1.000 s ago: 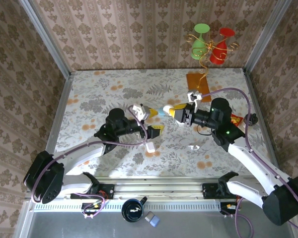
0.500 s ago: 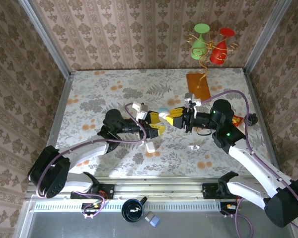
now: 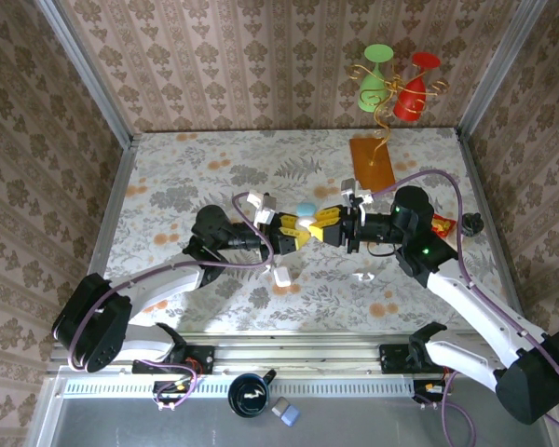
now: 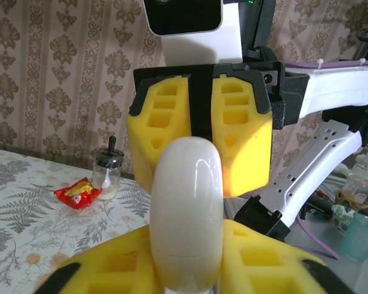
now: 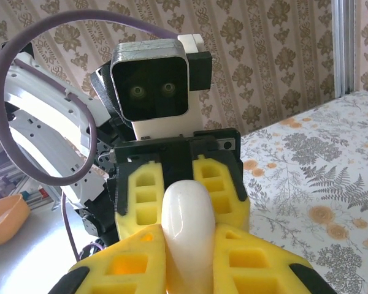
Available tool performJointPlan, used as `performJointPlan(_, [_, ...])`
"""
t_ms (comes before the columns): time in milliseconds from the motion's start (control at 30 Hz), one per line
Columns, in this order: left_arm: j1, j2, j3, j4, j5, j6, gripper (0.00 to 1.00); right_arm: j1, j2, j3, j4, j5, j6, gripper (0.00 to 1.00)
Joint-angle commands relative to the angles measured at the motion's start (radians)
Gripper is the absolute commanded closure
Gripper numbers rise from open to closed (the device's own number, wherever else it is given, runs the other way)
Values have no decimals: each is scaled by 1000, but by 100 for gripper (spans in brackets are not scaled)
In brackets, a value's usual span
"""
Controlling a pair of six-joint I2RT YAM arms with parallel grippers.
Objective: Insert the wireless bluetooth earbuds into the charging case
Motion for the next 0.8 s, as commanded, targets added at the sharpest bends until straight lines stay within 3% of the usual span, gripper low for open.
performJointPlan(0, [-3, -5, 21, 49, 14, 12, 86, 4, 6, 17, -36, 13, -24, 83])
performJointPlan(233, [-1, -15, 22, -21, 15, 82, 88, 10, 16, 47, -102, 164, -33, 46])
performJointPlan(500, [1, -50, 15, -151, 9, 199, 89, 9, 36, 95, -152, 401, 13, 34])
performJointPlan(767, [24, -72, -9, -233, -65, 289, 90, 9, 13, 95, -137, 365, 53, 27])
